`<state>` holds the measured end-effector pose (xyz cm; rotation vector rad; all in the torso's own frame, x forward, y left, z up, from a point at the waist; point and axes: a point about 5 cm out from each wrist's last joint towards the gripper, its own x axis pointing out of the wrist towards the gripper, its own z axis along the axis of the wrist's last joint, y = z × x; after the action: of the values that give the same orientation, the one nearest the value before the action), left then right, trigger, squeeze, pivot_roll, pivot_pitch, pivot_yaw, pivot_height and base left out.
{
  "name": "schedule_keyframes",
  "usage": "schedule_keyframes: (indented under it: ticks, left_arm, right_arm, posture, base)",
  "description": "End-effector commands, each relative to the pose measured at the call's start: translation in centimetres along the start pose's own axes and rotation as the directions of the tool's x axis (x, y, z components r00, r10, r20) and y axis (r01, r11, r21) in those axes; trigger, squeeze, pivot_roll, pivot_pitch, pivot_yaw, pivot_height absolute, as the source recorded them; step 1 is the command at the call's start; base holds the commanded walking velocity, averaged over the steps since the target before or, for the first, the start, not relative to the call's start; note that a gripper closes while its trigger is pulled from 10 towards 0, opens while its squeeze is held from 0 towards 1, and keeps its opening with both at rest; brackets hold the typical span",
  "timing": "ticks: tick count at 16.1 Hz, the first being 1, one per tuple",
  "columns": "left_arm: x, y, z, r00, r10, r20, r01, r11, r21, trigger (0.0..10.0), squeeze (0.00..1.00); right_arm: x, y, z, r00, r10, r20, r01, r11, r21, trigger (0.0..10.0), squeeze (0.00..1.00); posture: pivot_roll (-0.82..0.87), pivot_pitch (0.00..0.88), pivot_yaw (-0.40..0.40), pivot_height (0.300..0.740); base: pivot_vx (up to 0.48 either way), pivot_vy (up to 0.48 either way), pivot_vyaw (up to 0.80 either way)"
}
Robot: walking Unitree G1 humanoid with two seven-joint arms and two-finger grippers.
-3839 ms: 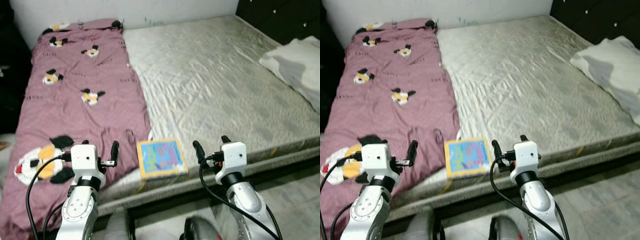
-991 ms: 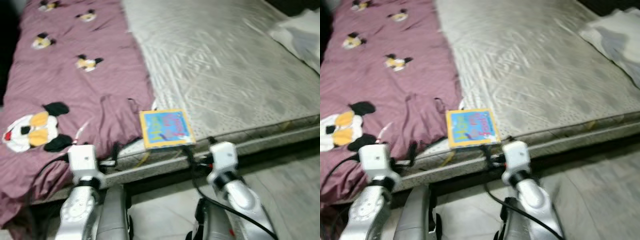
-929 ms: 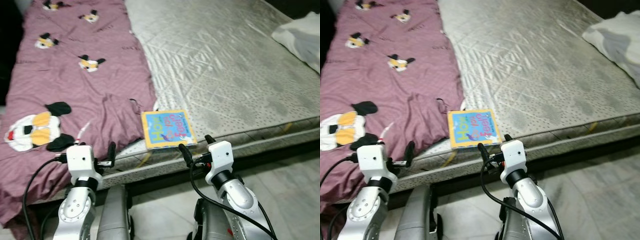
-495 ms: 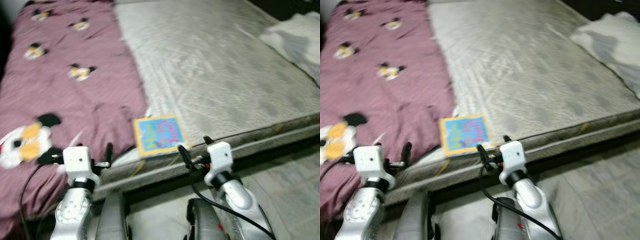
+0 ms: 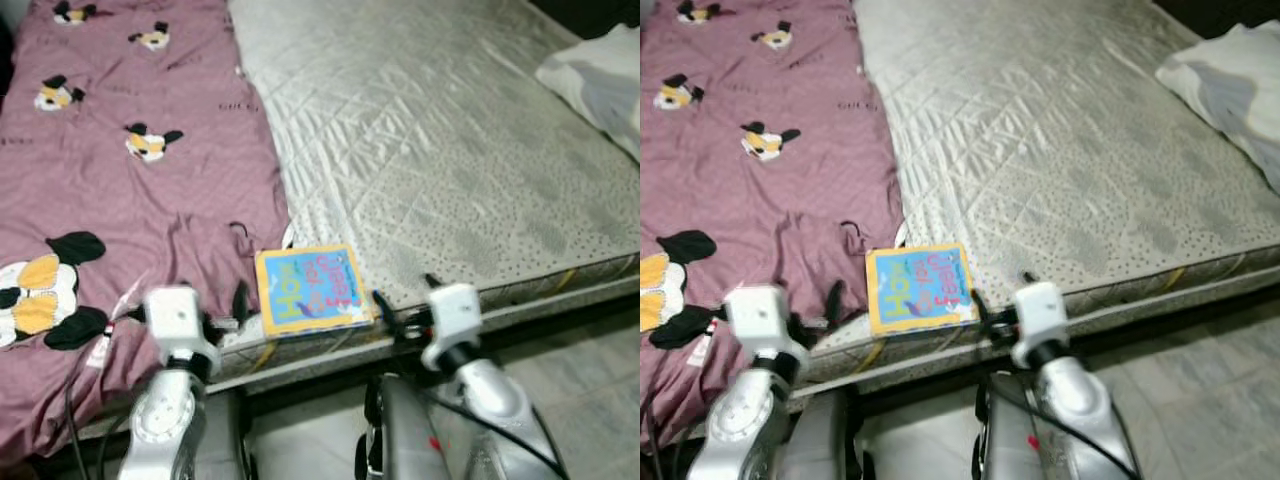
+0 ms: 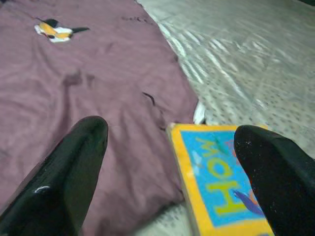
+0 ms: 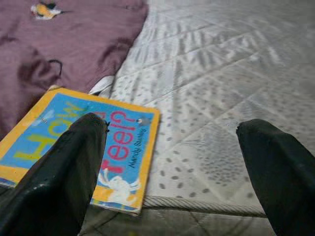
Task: Clean up the room
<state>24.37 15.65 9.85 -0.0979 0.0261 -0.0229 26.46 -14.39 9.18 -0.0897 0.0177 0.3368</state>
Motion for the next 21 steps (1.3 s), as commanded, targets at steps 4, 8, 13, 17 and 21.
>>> schedule_keyframes:
  ticks: [4,8,13,17,21]
  left_arm:
    - [-0.3,1.0,-0.3,0.998,0.050,-0.023,-0.050,0.999,0.007,10.0,0.00]
    - [0.1,2.6,-1.3,0.981,0.154,-0.120,-0.162,0.985,-0.056,10.0,0.00]
    - [1.0,3.9,-1.9,0.959,0.187,-0.214,-0.216,0.969,-0.119,10.0,0.00]
    - [3.1,3.9,-2.3,0.940,0.104,-0.325,-0.163,0.973,-0.160,10.0,0.00]
    - [3.9,2.3,-2.5,0.942,0.034,-0.334,-0.107,0.974,-0.202,10.0,0.00]
  right_arm:
    - [-0.2,0.9,-0.3,0.999,0.045,-0.006,-0.045,0.999,0.025,10.0,0.00]
    - [-0.3,0.8,-0.5,0.999,0.038,-0.024,-0.038,0.999,0.027,10.0,0.00]
    - [-0.9,0.1,-0.2,0.999,0.021,-0.025,-0.021,1.000,0.009,10.0,0.00]
    - [-1.7,-1.1,0.7,1.000,0.004,-0.010,-0.004,1.000,-0.018,10.0,0.00]
    - [-4.1,-2.3,2.4,1.000,0.031,-0.006,-0.031,0.999,-0.030,10.0,0.00]
  posture:
    - [0.03,0.200,0.002,0.561]
    - [0.02,0.211,-0.006,0.546]
    - [0.00,0.227,-0.026,0.546]
    - [-0.03,0.240,-0.034,0.546]
    - [-0.09,0.257,-0.031,0.546]
  base:
    - [0.000,0.000,0.00]
    - [0.000,0.000,0.00]
    - [0.000,0.000,0.00]
    - [0.000,0.000,0.00]
    - [0.000,0.000,0.00]
